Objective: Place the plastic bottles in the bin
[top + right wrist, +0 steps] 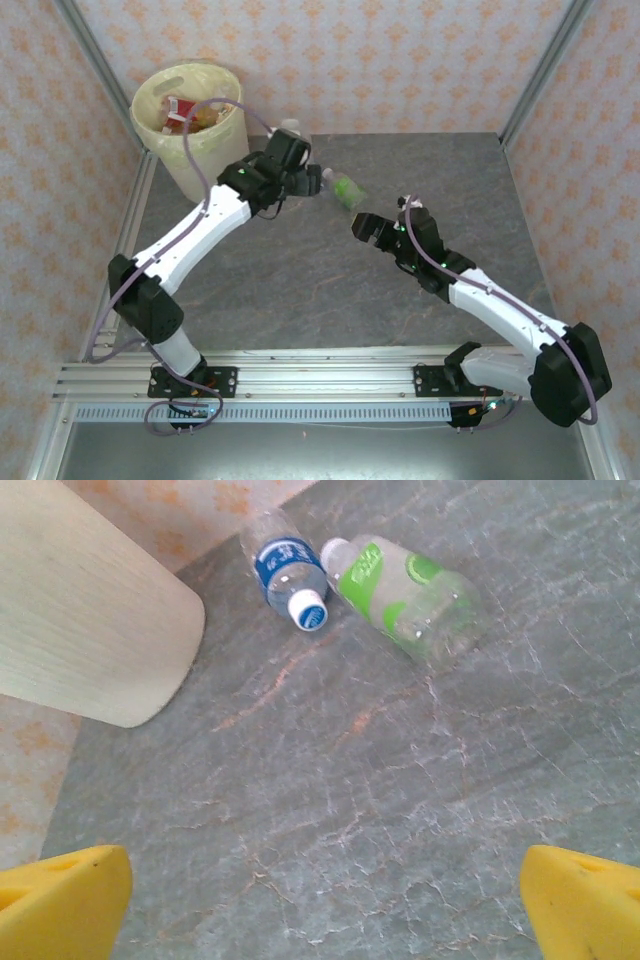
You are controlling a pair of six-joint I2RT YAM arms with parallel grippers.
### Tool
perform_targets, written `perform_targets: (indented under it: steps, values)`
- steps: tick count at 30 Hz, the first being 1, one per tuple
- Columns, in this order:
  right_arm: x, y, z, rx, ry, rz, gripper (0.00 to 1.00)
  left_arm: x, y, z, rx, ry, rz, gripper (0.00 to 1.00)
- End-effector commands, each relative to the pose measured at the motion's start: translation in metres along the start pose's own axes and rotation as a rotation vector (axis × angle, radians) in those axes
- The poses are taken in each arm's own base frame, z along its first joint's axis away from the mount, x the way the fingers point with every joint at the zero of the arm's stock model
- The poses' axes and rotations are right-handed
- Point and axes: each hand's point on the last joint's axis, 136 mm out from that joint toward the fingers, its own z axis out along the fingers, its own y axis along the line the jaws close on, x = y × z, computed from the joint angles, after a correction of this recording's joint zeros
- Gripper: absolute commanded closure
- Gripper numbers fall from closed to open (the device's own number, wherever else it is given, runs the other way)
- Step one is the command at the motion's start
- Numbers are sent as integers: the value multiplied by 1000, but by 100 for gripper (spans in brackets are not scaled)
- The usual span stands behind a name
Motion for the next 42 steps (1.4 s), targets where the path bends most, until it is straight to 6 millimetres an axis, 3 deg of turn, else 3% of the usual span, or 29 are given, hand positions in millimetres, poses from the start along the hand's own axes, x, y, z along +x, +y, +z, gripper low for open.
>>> perform_targets:
  steps: [1, 8, 13, 28, 33, 42]
  values:
    - [-22, 18, -14, -52, -73, -11, 1, -56, 34, -38, -78, -178, -132, 39]
    - [-22, 11, -25, -39, -103, 8, 1, -113, 102, -69, -196, -367, -312, 39]
    - [-22, 7, -32, -26, -115, 11, 1, -137, 132, -73, -245, -442, -385, 39]
    - [-22, -2, -44, 8, -129, -11, 1, -180, 214, -41, -431, -556, -579, 38]
    - [-20, -9, -51, 20, -151, -6, 1, -182, 237, -25, -453, -552, -651, 38]
    - [-16, -18, -56, 41, -157, -4, 1, -178, 258, 11, -563, -478, -676, 34]
